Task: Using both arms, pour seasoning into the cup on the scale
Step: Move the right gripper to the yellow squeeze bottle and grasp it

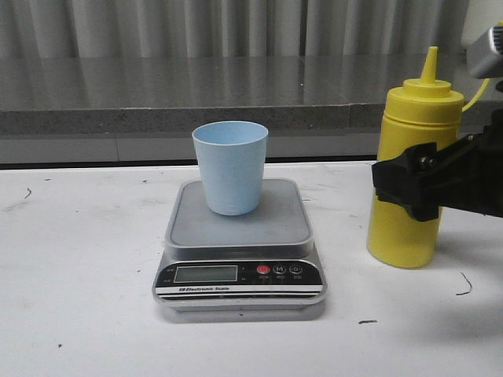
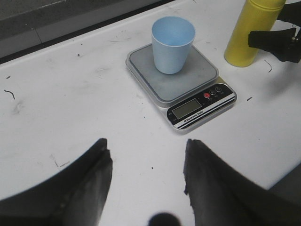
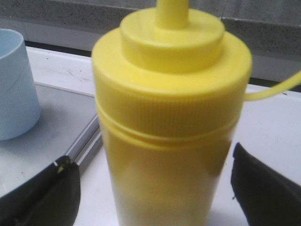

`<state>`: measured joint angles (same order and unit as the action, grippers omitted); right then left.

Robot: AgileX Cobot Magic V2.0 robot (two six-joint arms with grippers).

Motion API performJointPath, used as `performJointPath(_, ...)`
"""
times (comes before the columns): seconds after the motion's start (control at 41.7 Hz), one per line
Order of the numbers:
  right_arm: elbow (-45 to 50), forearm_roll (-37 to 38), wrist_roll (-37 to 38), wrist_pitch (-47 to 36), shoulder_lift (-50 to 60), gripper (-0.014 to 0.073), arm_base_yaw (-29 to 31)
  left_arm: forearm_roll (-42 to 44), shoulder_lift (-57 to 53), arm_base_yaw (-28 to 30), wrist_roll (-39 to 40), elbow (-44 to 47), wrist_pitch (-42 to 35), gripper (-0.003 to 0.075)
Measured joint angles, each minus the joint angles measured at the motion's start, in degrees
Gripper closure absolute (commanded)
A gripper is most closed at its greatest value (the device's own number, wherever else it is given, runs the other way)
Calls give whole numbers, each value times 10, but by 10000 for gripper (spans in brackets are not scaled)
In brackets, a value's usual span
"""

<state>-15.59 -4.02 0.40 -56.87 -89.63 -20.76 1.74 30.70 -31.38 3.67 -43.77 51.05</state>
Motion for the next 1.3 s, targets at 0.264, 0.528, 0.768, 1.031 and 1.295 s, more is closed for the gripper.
performJointPath(0.264,-10,-14,0,-77,-91,-70,0,0,0,0,0,0,0,365)
performJointPath(0.528,-46,-30,0,-81,-150,-70,0,0,0,0,0,0,0,365)
performJointPath(0.768,-68,-31,0,-81,-174,29,0,0,0,0,0,0,0,365)
performJointPath(1.031,-68,-31,0,-81,-175,225,-1,0,0,0,0,0,0,365)
performJointPath(1.295,-59,-31,0,-61,-137,225,-1,0,0,0,0,0,0,365)
